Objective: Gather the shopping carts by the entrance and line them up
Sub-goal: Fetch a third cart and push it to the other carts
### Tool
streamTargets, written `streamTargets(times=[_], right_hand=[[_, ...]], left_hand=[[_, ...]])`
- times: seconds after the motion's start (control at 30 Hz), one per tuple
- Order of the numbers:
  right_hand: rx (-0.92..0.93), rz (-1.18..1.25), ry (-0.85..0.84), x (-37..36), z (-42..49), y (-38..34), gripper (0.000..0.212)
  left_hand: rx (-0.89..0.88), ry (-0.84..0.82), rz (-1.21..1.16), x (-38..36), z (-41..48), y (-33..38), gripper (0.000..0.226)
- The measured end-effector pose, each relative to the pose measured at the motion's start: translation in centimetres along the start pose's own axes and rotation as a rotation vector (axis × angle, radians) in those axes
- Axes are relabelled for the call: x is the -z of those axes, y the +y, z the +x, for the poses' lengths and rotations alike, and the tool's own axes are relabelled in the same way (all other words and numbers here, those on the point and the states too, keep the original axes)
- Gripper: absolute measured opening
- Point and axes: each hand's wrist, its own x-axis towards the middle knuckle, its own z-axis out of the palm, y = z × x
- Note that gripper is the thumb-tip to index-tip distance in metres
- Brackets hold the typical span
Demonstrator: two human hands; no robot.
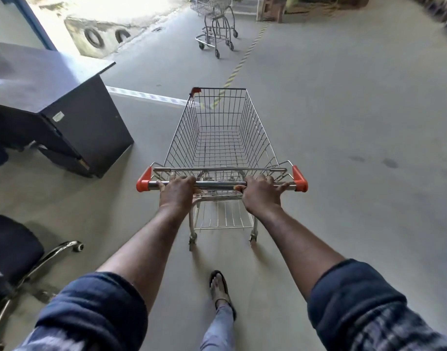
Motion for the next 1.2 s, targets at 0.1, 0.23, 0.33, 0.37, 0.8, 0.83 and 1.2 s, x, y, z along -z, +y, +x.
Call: streamTargets(times=[0.1, 0.23, 0.33, 0.37, 0.8, 0.83, 1.2], right_hand=[[-0.018, 0.026, 0.015, 1.2, 8.3, 0.2, 0.044], [-0.050, 0.046, 0.024, 2.9, 19.8, 1.2, 0.041], [-0.076, 0.040, 0.023, 3.5, 27.7, 2.7, 0.037], [-0.087, 0.042, 0.021, 3.6, 30.1, 3.4, 0.038], [-0.044, 0.142, 0.139, 11.8, 63.5, 14.2, 0.025], [-0.041, 0.182, 0.140, 12.7, 66.2, 14.8, 0.027], [0.127, 0.280, 0.031, 19.1, 94.1, 23.0, 0.027]], left_hand=[[-0.029, 0.049, -0.024, -0.2, 8.8, 0.4, 0.025], [-0.105, 0.091, -0.066, 0.6, 19.9, 1.8, 0.034], [-0.154, 0.104, -0.152, 1.6, 27.5, 2.3, 0.045], [-0.161, 0.128, -0.190, 1.9, 29.9, 2.3, 0.043], [-0.207, 0.271, -0.254, 0.9, 63.3, 13.5, 0.037], [-0.197, 0.268, -0.251, 0.9, 65.9, 14.6, 0.037], [-0.171, 0.253, -0.219, 0.2, 91.5, 23.5, 0.027]])
